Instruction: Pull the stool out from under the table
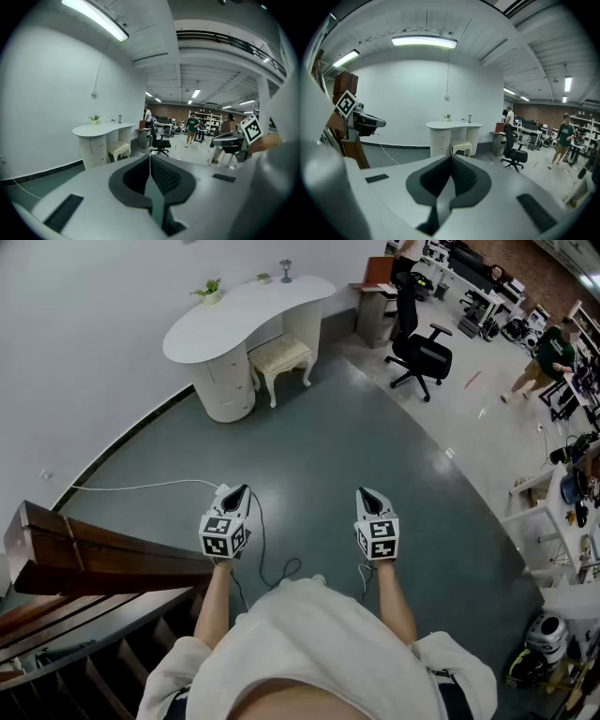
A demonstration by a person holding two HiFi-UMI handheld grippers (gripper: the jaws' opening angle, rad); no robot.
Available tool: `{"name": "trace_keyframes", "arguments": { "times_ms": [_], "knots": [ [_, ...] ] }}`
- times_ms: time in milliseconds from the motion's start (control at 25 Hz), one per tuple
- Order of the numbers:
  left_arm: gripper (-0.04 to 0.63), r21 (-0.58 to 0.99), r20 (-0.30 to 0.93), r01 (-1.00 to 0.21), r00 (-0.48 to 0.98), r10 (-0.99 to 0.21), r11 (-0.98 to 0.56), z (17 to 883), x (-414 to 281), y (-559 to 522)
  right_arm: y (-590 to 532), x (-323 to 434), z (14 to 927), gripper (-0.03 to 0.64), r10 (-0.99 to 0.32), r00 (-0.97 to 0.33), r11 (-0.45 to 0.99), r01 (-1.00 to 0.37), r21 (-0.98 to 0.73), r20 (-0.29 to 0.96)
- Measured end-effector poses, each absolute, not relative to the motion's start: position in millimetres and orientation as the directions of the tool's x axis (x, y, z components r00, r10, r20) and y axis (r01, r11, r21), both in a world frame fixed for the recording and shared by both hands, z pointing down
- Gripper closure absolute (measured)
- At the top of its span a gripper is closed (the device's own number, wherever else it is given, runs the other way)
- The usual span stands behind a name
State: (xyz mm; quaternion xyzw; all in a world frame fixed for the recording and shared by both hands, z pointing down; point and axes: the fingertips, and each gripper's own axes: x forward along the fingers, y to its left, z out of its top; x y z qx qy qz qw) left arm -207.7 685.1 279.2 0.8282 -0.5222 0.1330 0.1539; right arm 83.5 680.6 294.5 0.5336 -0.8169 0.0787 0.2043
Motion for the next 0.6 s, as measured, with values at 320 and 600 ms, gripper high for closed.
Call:
{"name": "trace_keyframes", "arguments": {
  "times_ms": [320,600],
  "knots": [
    [0.58,0.119,0.39,-0.905,0.421,-0.819,-0.409,279,-202,689,686,88,297,0.621,-0.835,-0.346,0.42,-0.903,0.089,0.428],
    [0.423,0.155,0.362,-0.877,0.478,-0.8,-0.454,282,-177,695,690,92,287,0.467,-0.842,-0.418,0.456,-0.889,0.036,0.343]
  ]
}}
